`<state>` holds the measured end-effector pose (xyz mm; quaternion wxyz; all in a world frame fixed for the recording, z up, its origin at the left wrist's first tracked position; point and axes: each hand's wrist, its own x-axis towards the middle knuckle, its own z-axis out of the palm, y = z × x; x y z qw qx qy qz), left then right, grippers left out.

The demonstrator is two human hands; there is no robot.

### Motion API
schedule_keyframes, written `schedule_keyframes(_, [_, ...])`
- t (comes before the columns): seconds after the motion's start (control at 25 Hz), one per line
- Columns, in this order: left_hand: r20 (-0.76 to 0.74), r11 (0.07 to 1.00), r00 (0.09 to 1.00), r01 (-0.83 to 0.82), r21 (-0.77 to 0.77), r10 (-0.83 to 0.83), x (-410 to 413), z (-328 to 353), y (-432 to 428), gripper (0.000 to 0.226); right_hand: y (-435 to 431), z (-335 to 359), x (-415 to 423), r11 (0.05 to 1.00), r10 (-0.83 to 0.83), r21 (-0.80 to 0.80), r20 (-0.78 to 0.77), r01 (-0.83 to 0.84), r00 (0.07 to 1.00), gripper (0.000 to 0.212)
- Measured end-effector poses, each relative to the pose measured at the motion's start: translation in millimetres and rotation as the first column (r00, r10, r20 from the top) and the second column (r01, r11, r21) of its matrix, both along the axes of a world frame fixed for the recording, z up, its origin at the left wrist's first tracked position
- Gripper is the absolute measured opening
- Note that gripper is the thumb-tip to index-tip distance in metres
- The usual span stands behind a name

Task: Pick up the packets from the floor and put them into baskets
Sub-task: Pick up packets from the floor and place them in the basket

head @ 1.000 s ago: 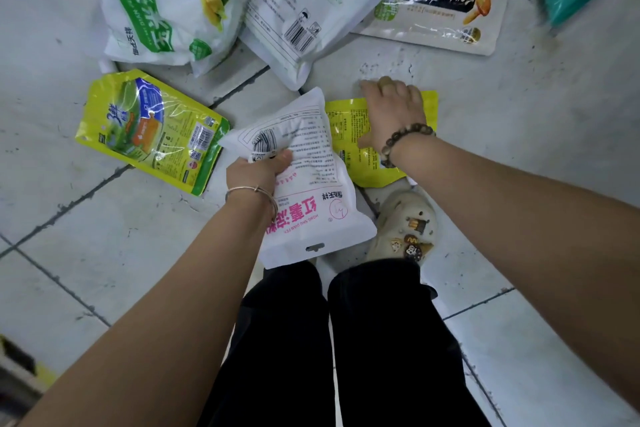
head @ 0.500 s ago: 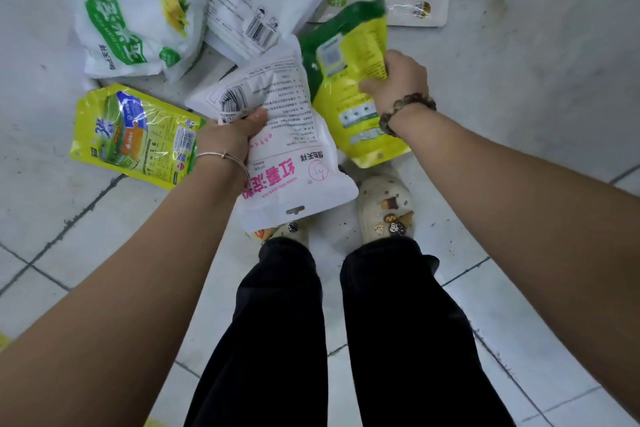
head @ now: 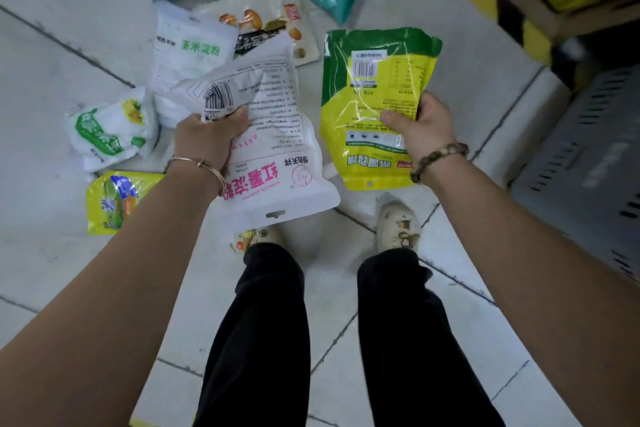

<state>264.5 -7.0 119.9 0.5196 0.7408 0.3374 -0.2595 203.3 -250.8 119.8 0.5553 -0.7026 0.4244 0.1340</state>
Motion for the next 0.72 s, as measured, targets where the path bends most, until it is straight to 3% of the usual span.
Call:
schedule_keyframes(0.24, [0.005,0.962,0.966,0.26,-0.079,-0.26,-2,71,-95,0.013,-88,98,-45,0.975,-0.217,-0.014,0.105,0.22,0.97,0.039])
schedule_keyframes(0.44, [0.177,0.835,0.825,0.55,-0.032,-0.537,-33,135,-194,0.037,-169,163,-104,0.942,-0.321,-0.031,0.214,0.335,0.923,0.041])
schedule_keyframes(0.52, [0.247,0.799,0.774,0.602,0.001,-0.583,-51,158,-236,0.04,-200,182,-130,0.923,-0.356,-0.055,0.255,0.381,0.899,0.041])
schedule_keyframes(0.72, [0.301,0.733,0.727,0.67,-0.117,-0.617,-109,193,-349,0.033,-291,221,-215,0.859,-0.445,-0.138,0.276,0.494,0.852,0.042])
